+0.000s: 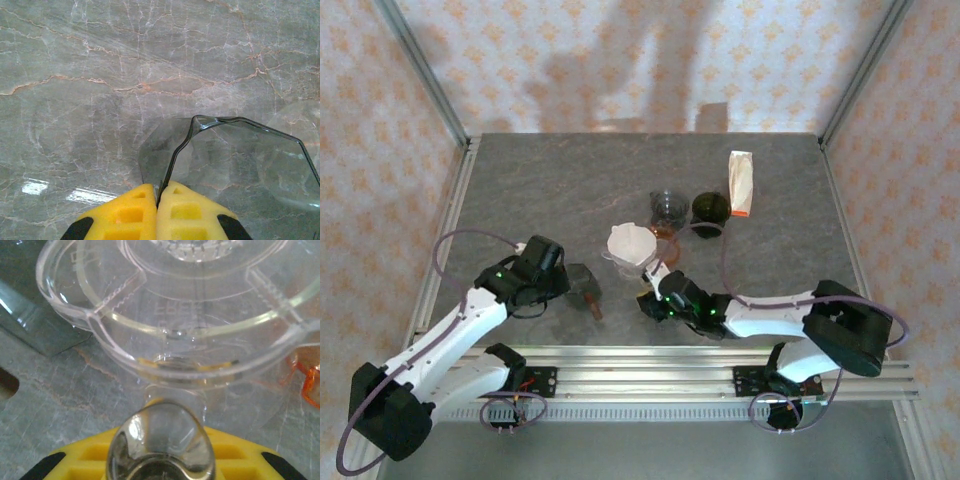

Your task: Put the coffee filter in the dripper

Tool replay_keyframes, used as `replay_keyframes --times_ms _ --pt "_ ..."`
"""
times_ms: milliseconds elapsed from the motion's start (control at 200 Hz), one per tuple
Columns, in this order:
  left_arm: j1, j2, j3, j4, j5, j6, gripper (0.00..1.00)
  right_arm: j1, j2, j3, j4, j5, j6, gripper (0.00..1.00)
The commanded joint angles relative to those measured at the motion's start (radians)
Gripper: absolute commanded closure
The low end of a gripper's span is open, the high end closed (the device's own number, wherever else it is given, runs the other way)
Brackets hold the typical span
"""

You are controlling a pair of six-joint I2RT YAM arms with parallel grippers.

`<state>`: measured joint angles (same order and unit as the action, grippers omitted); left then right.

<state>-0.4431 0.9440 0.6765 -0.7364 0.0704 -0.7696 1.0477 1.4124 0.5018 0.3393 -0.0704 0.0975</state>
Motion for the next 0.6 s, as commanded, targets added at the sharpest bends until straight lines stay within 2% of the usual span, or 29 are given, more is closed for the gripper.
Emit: replay_keyframes --times_ms 0,596 --pt "0.004 -0.024 -0.002 -0.028 -0.013 -0.023 1.00 -0.018 0.047 0.058 0.055 0.031 -0.040 0.71" --pt "0.004 -0.052 -0.013 -0.041 -0.017 -0.029 1.00 -0.130 0.407 0.388 0.079 -0.058 -0.102 0.70"
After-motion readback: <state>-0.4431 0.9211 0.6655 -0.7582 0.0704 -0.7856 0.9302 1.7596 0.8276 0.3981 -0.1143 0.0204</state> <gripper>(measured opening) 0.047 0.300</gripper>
